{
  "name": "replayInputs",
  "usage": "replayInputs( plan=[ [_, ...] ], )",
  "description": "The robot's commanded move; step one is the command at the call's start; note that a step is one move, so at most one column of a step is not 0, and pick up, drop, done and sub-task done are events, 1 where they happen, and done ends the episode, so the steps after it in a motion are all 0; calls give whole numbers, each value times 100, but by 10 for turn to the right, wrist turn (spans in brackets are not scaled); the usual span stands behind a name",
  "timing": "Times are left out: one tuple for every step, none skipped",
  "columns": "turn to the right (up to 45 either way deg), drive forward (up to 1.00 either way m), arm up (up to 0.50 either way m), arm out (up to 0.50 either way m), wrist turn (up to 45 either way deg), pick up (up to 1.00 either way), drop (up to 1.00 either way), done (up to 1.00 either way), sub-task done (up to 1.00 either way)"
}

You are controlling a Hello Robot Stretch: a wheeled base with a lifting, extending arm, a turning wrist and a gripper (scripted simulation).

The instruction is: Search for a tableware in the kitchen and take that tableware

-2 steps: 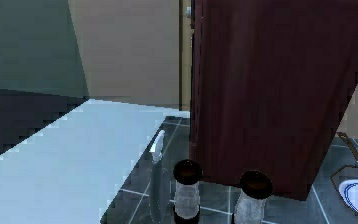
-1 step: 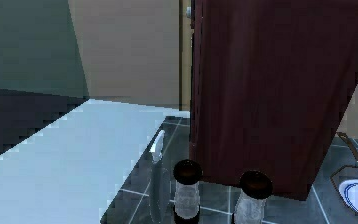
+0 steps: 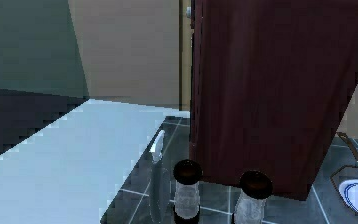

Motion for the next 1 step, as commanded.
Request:
replayInputs(
  plan=[
    [0, 0, 0, 0, 0, 0, 0, 100, 0]
  ],
)
